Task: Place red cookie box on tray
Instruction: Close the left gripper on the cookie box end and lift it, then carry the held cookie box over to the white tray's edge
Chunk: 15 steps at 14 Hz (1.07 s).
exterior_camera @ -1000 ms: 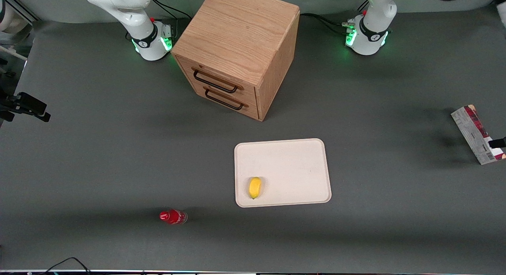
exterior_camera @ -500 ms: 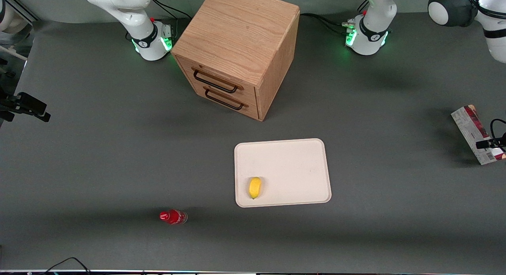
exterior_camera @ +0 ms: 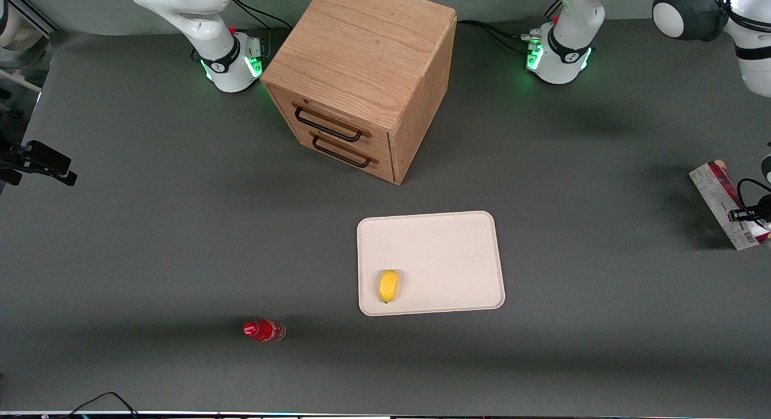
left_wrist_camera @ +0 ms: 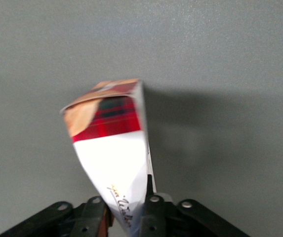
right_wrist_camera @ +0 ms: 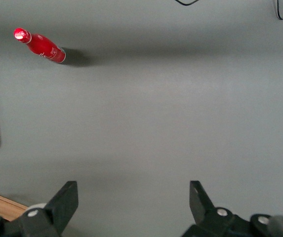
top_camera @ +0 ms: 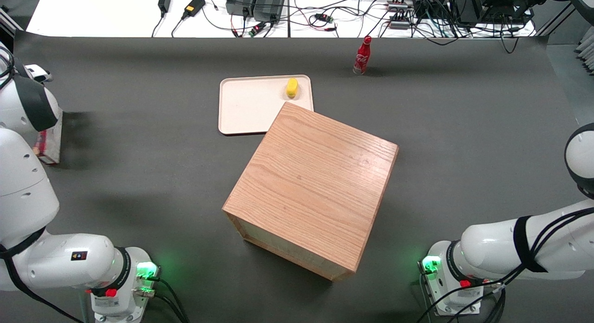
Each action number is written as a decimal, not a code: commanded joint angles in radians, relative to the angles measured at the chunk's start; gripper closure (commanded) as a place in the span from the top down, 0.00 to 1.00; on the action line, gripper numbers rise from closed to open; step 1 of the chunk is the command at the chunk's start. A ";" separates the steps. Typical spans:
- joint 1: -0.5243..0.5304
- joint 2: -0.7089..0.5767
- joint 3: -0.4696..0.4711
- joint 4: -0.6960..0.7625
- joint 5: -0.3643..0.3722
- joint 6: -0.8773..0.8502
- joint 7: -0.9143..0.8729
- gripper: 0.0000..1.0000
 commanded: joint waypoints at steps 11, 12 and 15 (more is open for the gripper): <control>-0.060 -0.162 -0.025 0.553 0.006 -0.750 -0.129 0.00; -0.061 -0.165 -0.045 0.605 0.015 -0.802 -0.169 0.00; -0.093 -0.190 -0.161 0.757 0.080 -0.989 -0.365 0.00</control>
